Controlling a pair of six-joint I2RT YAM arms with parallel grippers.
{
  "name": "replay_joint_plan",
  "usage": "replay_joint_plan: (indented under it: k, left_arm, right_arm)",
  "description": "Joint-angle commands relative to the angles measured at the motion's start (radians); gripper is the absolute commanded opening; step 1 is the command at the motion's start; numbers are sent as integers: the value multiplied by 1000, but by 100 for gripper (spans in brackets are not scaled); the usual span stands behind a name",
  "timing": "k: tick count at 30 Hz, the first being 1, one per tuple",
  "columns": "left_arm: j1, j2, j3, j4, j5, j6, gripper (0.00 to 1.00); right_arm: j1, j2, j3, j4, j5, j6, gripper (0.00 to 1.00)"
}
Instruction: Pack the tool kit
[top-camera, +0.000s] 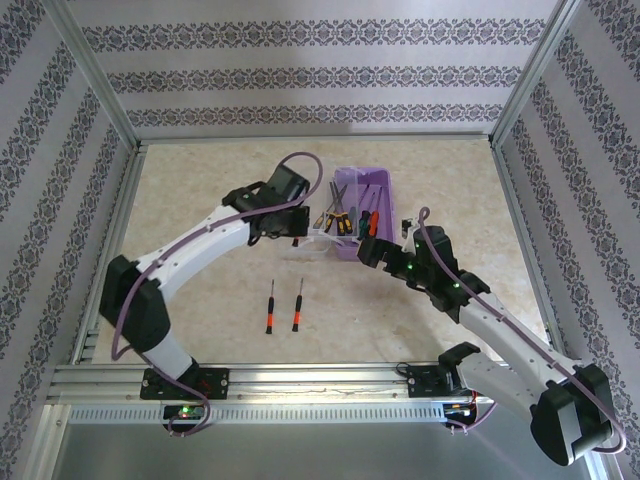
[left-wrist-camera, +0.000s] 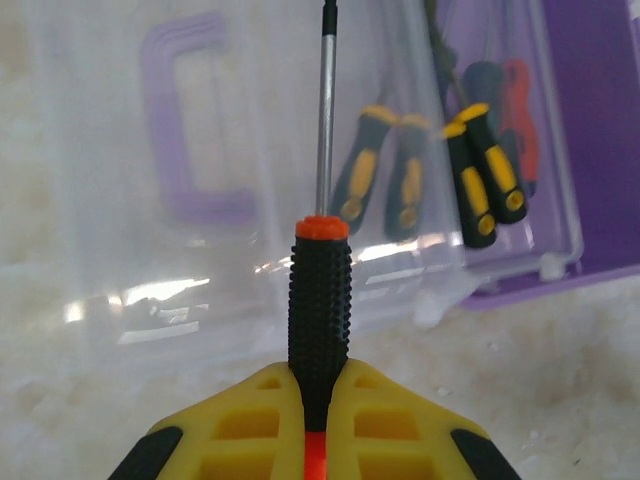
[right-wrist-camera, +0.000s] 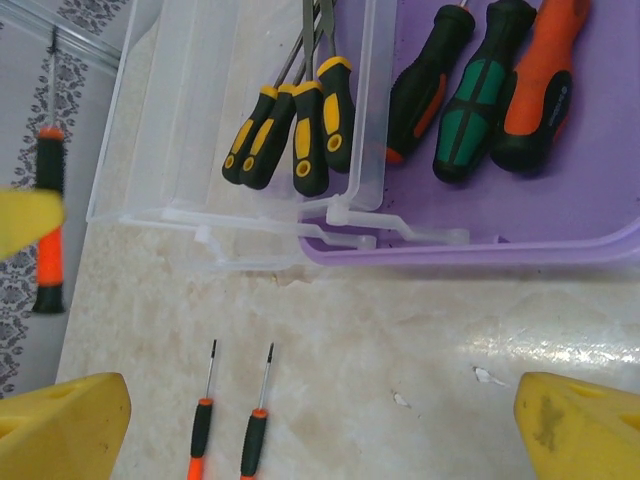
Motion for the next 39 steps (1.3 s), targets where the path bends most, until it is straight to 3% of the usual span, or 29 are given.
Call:
replay_joint_plan:
  k: [1, 12, 39]
  left_arm:
    - [12, 77, 103, 21, 31, 36, 7]
    - [58, 343, 416, -74, 44, 38, 7]
    - [87, 377, 354, -27, 88, -42, 14]
  right_arm:
    - [-10, -35, -15, -23, 4, 14, 98]
    - [-23, -104, -36, -66, 6, 23, 98]
    - [-51, -149, -49, -79, 21, 33, 98]
